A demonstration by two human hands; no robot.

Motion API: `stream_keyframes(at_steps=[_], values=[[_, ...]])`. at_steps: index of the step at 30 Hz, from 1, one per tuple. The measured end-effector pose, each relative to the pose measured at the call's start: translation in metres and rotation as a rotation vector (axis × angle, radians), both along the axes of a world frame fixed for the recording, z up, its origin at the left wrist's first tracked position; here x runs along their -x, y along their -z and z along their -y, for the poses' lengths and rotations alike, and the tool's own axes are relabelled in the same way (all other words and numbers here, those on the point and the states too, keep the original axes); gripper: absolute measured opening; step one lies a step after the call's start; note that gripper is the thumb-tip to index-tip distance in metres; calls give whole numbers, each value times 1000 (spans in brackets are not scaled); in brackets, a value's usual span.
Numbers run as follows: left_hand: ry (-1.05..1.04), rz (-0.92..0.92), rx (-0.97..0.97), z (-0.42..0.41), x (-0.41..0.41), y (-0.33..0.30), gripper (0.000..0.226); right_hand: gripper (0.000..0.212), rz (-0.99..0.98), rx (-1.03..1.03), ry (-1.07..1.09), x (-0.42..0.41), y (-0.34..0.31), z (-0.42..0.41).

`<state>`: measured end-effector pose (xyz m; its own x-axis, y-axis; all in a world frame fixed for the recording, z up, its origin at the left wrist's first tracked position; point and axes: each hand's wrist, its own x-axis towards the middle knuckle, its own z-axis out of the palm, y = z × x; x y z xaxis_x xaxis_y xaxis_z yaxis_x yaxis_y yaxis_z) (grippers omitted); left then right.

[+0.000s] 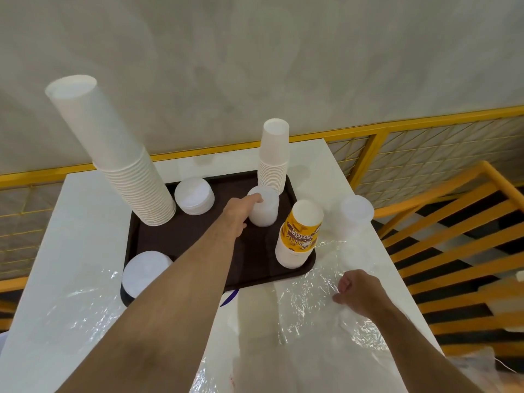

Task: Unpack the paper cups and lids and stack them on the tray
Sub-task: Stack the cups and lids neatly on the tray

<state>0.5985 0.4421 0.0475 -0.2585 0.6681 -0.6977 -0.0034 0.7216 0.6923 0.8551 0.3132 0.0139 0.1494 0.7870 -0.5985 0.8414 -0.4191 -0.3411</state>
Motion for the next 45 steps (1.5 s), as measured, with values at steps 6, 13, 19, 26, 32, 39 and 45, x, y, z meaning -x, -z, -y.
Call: stream_keyframes(at_steps=[6, 13, 19, 26, 32, 39, 45], values=[[-67, -33, -125, 14, -5, -21, 76, 17, 32, 12, -88, 1, -5, -1], [-206, -136, -539, 70, -24, -99, 20, 14, -109, 48, -3, -17, -25, -7], [-23, 9, -811, 126, -84, -165, 20, 7, -331, 62, 223, -48, -51, -12], [402, 11, -511, 124, -181, -110, 19, 10, -599, -205, 605, -80, -63, -60], [212, -56, -228, 74, -196, -46, 48, 16, -649, -164, 686, -85, -55, -97], [144, -60, -67, 55, -201, -9, 55, 18, -167, -150, 127, -85, -16, -86], [172, -33, 34, 64, -206, 7, 53, 39, -17, -202, 45, -82, 3, -77]])
